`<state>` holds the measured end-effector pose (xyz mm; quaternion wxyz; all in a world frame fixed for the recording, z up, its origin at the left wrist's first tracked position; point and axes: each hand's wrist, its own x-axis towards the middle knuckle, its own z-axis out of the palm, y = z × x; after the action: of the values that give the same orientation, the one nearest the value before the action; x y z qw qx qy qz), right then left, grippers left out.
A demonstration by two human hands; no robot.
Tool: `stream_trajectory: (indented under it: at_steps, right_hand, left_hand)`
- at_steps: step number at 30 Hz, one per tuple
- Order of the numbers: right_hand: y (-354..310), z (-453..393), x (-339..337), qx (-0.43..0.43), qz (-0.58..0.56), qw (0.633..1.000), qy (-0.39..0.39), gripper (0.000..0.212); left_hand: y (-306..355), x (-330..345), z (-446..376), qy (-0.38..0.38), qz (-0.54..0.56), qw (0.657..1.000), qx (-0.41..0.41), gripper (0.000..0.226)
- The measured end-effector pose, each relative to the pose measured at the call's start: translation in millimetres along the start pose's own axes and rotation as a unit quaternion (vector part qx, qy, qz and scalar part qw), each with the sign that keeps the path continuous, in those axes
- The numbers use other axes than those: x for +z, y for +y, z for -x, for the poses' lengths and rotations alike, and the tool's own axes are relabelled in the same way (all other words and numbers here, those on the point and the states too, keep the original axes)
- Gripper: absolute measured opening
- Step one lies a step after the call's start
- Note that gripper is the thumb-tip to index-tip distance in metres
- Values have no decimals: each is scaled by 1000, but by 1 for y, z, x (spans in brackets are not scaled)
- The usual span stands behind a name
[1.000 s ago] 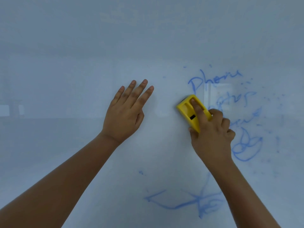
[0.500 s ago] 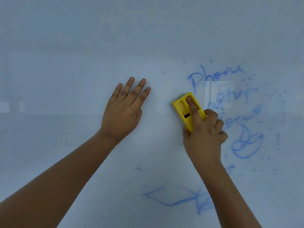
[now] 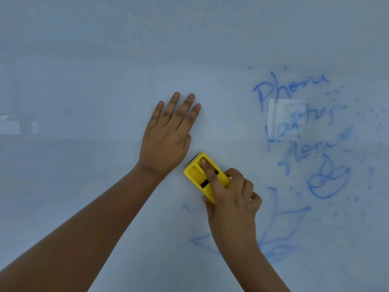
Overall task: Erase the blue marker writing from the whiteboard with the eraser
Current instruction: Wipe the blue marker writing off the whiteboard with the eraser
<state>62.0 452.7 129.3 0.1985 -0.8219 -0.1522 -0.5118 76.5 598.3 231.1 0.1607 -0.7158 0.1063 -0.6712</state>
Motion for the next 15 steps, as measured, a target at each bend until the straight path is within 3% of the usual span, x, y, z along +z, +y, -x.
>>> stream_trajectory:
  at_steps: [6, 10, 12, 15]
  right_hand:
    - [4, 64, 30, -71, -36, 995, -53, 84]
    - [36, 51, 23, -14, -69, 997, -32, 90]
    - [29, 38, 21, 28, -93, 995, -15, 85]
    - [9, 39, 28, 25, -109, 994, -11, 76]
  left_hand:
    - [0, -1, 3, 8, 13, 1000, -7, 52]
    - [2, 0, 4, 10, 16, 1000, -8, 51]
    - [1, 0, 3, 10, 17, 1000, -6, 51]
    - [1, 0, 3, 11, 17, 1000, -7, 51]
